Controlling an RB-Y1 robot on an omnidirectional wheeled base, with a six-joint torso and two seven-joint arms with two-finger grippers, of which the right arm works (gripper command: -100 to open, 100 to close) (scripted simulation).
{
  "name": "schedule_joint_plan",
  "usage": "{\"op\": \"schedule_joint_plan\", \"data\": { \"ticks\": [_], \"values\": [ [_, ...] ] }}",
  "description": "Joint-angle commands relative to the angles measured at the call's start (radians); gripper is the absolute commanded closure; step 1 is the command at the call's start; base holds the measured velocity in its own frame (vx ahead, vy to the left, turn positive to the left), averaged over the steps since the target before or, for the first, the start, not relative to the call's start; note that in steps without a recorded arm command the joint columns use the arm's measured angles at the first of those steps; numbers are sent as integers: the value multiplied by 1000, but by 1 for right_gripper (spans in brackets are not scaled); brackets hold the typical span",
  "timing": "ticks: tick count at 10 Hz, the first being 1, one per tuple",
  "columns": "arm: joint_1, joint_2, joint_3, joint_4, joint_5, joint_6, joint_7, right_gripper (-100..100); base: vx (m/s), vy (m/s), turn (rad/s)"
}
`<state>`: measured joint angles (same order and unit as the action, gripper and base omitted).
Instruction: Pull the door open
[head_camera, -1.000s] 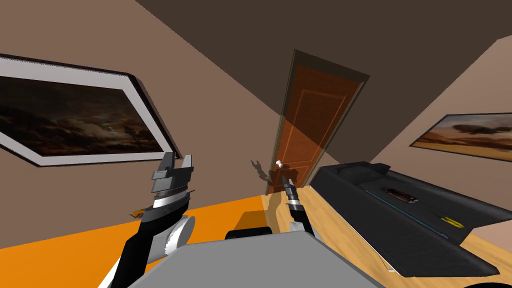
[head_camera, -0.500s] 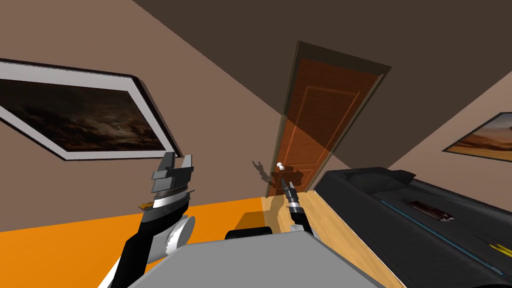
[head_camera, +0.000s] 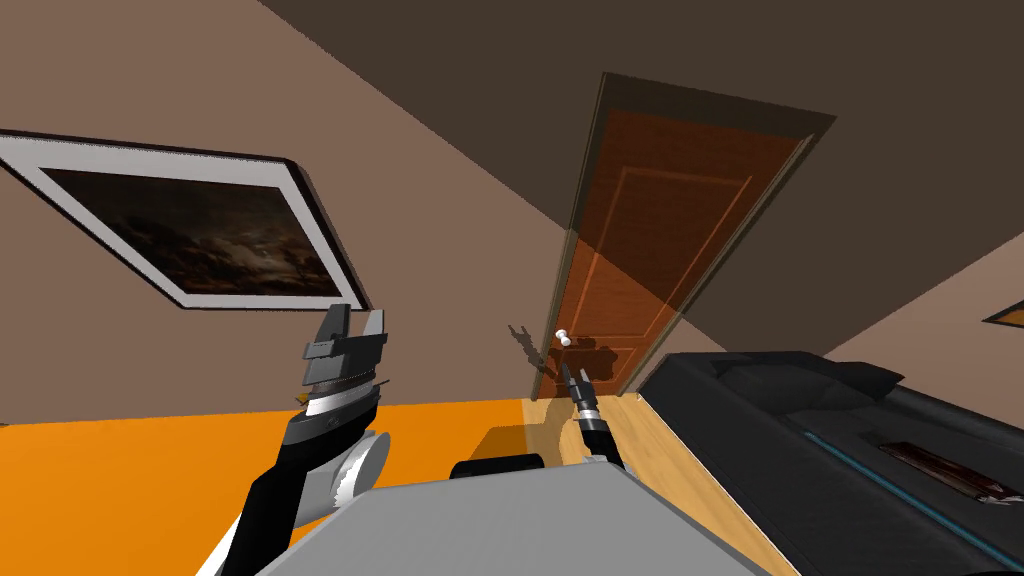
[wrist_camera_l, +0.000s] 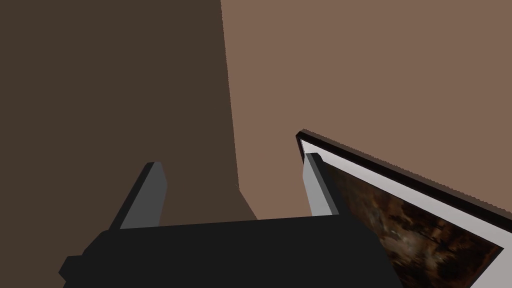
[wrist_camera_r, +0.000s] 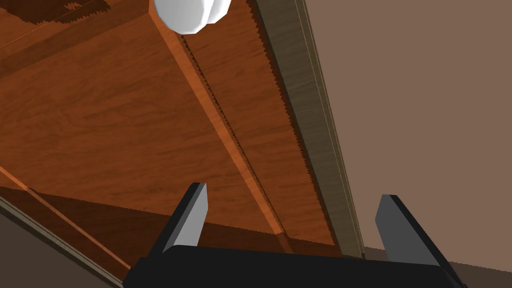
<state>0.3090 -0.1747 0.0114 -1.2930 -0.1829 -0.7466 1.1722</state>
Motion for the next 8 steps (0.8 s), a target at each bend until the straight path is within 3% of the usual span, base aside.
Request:
{"op": "schedule_joint_plan", "data": {
  "ticks": [1, 8],
  "values": [
    [-3, -2, 2, 32, -2, -5, 46, -100, 28, -117, 67],
    [-26, -15, 6, 157, -9, -25, 196, -100, 31, -99, 107]
  ]
}}
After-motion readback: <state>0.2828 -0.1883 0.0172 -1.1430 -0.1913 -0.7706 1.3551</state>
